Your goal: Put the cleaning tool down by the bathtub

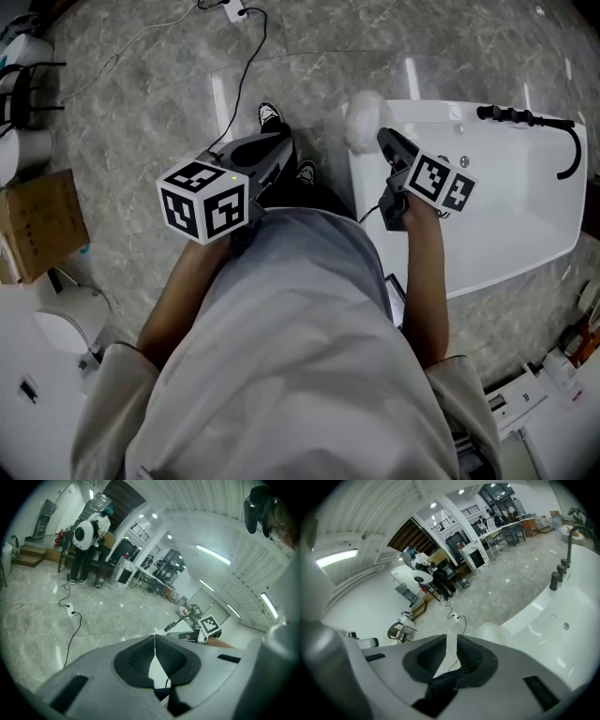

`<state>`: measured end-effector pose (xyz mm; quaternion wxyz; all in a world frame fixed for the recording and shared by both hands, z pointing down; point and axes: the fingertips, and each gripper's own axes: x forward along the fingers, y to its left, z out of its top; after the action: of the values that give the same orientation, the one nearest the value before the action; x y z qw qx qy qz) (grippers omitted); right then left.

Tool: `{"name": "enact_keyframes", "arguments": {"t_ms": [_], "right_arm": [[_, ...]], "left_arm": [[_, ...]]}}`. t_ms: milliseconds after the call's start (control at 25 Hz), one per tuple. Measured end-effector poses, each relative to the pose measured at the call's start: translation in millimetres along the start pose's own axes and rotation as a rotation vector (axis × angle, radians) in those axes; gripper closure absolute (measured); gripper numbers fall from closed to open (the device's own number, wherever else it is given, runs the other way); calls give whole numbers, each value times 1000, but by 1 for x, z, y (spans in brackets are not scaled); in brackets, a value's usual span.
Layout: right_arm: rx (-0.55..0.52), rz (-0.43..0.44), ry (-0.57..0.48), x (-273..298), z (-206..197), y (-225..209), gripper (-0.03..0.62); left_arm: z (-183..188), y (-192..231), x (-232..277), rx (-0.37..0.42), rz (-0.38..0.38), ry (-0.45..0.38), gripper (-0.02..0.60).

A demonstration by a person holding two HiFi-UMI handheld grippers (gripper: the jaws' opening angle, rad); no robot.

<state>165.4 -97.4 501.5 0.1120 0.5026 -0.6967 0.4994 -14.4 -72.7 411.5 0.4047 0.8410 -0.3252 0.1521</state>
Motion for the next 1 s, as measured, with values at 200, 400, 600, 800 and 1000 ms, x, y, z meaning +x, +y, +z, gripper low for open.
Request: {"name": "enact_keyframes", "arguments": {"t_ms": [200, 400, 600, 800, 1000], "right_arm": [[-31, 43, -51, -17, 11, 28, 528], [-112, 58, -66, -28, 12, 49, 528], [-167, 60, -68, -40, 7, 62, 534], [-201, 73, -77, -48, 6, 74, 539], [-228, 77, -83, -60, 5, 84, 543]], "left_arm": [[-1, -2, -4, -3, -3, -13, 572], [-2, -1, -6, -12, -11, -20, 572], [-3, -1, -10, -13, -2, -36, 572], [-1, -8, -9, 29, -17, -32, 572], [3, -8, -12, 59, 6, -53, 572]]}}
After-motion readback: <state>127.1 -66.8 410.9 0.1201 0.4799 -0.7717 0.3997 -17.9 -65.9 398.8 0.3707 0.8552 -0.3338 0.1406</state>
